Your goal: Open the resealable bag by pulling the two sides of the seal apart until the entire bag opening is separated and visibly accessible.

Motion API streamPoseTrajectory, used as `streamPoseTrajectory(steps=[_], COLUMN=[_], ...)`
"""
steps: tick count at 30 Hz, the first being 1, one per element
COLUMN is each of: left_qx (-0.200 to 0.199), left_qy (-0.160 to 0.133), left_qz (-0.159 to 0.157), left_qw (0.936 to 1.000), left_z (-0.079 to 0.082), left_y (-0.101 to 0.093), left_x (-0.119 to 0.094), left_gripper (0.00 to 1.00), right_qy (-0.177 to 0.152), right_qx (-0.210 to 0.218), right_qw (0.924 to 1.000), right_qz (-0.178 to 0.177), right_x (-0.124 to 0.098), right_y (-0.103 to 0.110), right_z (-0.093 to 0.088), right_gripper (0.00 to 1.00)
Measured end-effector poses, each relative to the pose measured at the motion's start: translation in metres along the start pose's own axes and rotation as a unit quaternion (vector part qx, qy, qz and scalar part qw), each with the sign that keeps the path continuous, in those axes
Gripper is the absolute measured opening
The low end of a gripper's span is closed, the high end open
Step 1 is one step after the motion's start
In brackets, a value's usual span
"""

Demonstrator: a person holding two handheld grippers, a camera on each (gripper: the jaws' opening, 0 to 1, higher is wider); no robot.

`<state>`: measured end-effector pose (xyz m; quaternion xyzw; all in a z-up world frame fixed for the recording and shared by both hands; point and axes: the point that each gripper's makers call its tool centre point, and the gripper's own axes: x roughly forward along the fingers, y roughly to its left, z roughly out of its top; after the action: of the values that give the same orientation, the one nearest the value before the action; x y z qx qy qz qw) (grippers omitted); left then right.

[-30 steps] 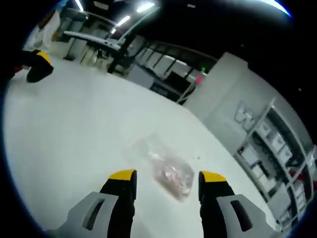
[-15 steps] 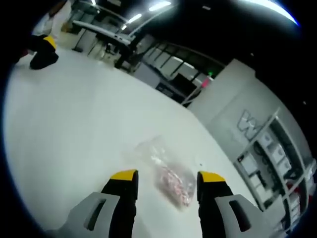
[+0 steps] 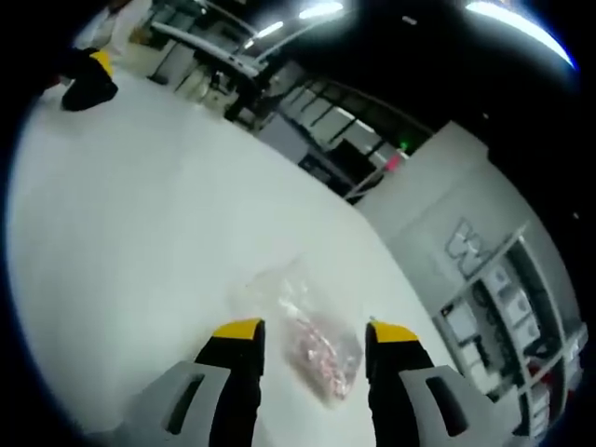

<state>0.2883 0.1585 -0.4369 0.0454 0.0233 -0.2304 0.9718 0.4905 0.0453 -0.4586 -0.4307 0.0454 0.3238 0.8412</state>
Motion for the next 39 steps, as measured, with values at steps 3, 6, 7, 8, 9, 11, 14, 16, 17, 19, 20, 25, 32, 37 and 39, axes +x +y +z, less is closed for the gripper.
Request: streamPoseTrajectory(steps=[3, 6, 7, 8, 9, 11, 14, 16, 17, 19, 20, 25, 32, 37, 39], left_qx=[0.000, 0.000, 0.000, 0.000, -0.001, -0.001, 0.001, 0.000, 0.001, 0.001, 0.000, -0.001, -0.001, -0.002, -0.002], left_qy=[-0.001, -0.001, -0.001, -0.001, -0.001, -0.001, -0.002, -0.004, -0.003, -0.003, -0.003, -0.004, -0.004, -0.005, -0.004], left_qz=[0.000, -0.002, -0.002, -0.003, -0.003, -0.005, -0.008, -0.009, -0.010, -0.010, -0.010, -0.010, -0.009, -0.008, -0.008], left_qw=[1.0000, 1.0000, 1.0000, 1.0000, 1.0000, 1.0000, 1.0000, 0.9999, 0.9999, 0.9999, 0.9999, 0.9999, 1.0000, 1.0000, 1.0000], left_z=[0.001, 0.001, 0.001, 0.000, 0.000, 0.000, 0.001, 0.000, 0.000, -0.001, -0.002, -0.002, -0.002, -0.002, -0.002], left_y=[-0.002, -0.005, -0.006, -0.006, -0.007, -0.009, -0.013, -0.015, -0.016, -0.017, -0.017, -0.017, -0.017, -0.017, -0.017], left_x=[0.000, 0.000, 0.000, 0.000, 0.000, 0.001, 0.001, 0.000, 0.000, 0.000, 0.000, 0.000, 0.001, 0.002, 0.002], left_gripper=[0.85, 0.85, 0.85, 0.85, 0.85, 0.85, 0.85, 0.85, 0.85, 0.85, 0.85, 0.85, 0.85, 0.85, 0.85], right_qy=[0.003, 0.002, 0.002, 0.002, 0.003, 0.008, 0.010, 0.004, 0.002, 0.000, 0.000, 0.003, 0.013, 0.014, 0.014], right_qx=[-0.008, -0.011, -0.013, -0.016, -0.019, -0.030, -0.037, -0.037, -0.039, -0.044, -0.046, -0.054, -0.051, -0.052, -0.052], right_qw=[1.0000, 0.9999, 0.9999, 0.9998, 0.9998, 0.9995, 0.9992, 0.9993, 0.9992, 0.9990, 0.9989, 0.9985, 0.9986, 0.9986, 0.9986], right_qz=[0.003, 0.006, 0.006, 0.007, 0.007, 0.009, 0.009, 0.008, 0.006, 0.005, 0.005, 0.008, 0.005, 0.004, 0.004], right_x=[0.003, 0.006, 0.008, 0.009, 0.010, 0.012, 0.014, 0.012, 0.012, 0.013, 0.013, 0.013, 0.014, 0.017, 0.017], right_y=[0.000, 0.001, 0.001, 0.001, 0.002, 0.003, 0.005, 0.004, 0.003, 0.003, 0.002, 0.006, 0.007, 0.008, 0.009], right_z=[-0.002, -0.002, -0.002, -0.002, -0.003, -0.006, -0.009, -0.005, -0.004, -0.002, -0.001, -0.001, -0.009, -0.010, -0.010], right_gripper=[0.40, 0.38, 0.38, 0.38, 0.38, 0.37, 0.36, 0.34, 0.34, 0.33, 0.33, 0.33, 0.31, 0.29, 0.28])
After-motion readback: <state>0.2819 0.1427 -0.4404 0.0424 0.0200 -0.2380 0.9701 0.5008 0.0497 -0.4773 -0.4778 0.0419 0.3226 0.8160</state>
